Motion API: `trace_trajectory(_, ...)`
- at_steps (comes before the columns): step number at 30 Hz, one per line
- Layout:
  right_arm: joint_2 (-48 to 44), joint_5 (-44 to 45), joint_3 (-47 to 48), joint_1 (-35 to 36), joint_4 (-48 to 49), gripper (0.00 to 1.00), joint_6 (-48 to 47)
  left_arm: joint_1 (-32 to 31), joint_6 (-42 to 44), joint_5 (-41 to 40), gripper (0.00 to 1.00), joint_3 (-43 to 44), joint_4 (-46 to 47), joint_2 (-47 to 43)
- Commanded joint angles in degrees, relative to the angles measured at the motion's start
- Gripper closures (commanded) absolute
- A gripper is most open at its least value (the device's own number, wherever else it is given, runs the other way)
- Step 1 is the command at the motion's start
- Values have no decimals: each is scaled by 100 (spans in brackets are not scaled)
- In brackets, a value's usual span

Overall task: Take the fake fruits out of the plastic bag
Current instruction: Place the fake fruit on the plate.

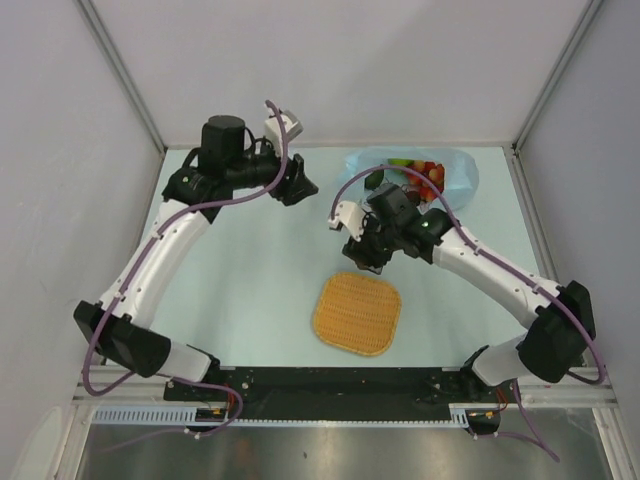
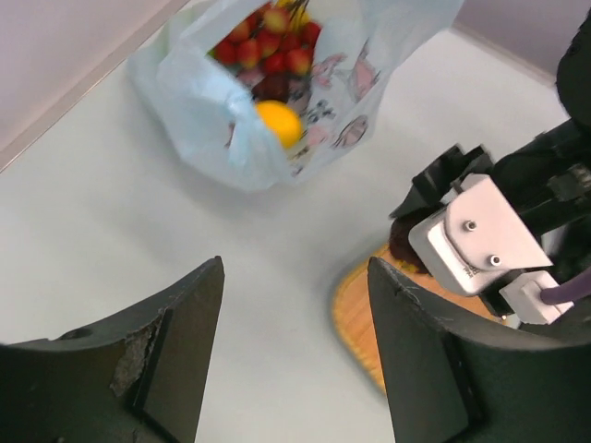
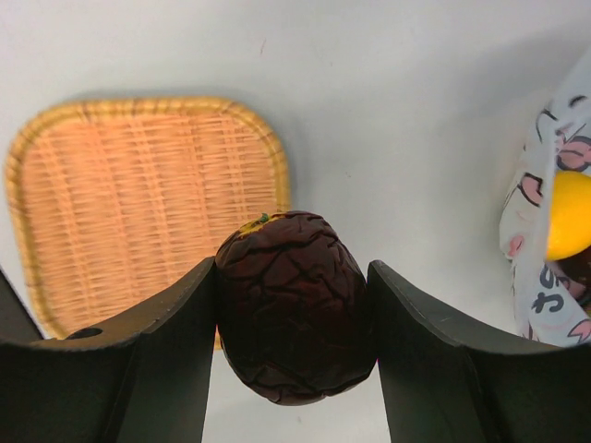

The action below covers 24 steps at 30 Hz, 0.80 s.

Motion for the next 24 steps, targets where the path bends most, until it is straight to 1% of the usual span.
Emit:
trace_trajectory(1,462,697,35,329,-121,72,-708,0,1129,-1148,31,-409,-636,-410)
trace_trajectory(2,577,741,26,417,-156,73,-770,17,1243,-1533,31,-453,-628,-454)
trace_trajectory(3,700,777,43,496,-244,74,-771,95,1288,-1598,31,-523,-645,-524)
trace_trajectory(6,1271,996,123,1006,-665,79,-990,358,1148,-1441,31,-707,-523,-813)
trace_trajectory(7,1455,1179,175,1103,-753,80,-999,421,886,-1440,31,-786,-453,-927)
trace_trajectory(8,1814,1434,454,1278,-885,80,-982,474,745,-1536,31,-830,-383,-1016)
trace_trajectory(9,2018,1567,648,1366,-1295,81,-938,509,665,-1632,30,-857,-338,-1103)
trace_trajectory(10,2150,1751,841,1393,-1456,82,-903,518,603,-1599,30,-944,-321,-1296)
trace_trajectory(12,2405,1936,1193,1472,-1885,83,-964,509,576,-1423,30,-1207,-33,-1551)
trace_trajectory(14,2651,2226,1457,1534,-2316,84,-912,509,427,-1317,29,-1682,223,-1842)
trace_trajectory(15,2913,2279,1798,1586,-2789,85,-798,527,357,-1308,28,-1849,364,-1869)
trace_trajectory(17,3161,2394,2038,1657,-3222,86,-631,684,129,-1089,29,-1894,339,-1878)
trace_trajectory(19,3346,2561,2153,1806,-3303,87,-551,711,171,-983,29,-1938,278,-1904)
trace_trajectory(20,3364,2613,2153,1868,-3173,86,-551,711,215,-957,29,-1938,199,-1913)
trace_trajectory(24,3671,2965,2302,2123,-2996,81,-463,711,356,-922,29,-1816,14,-1931)
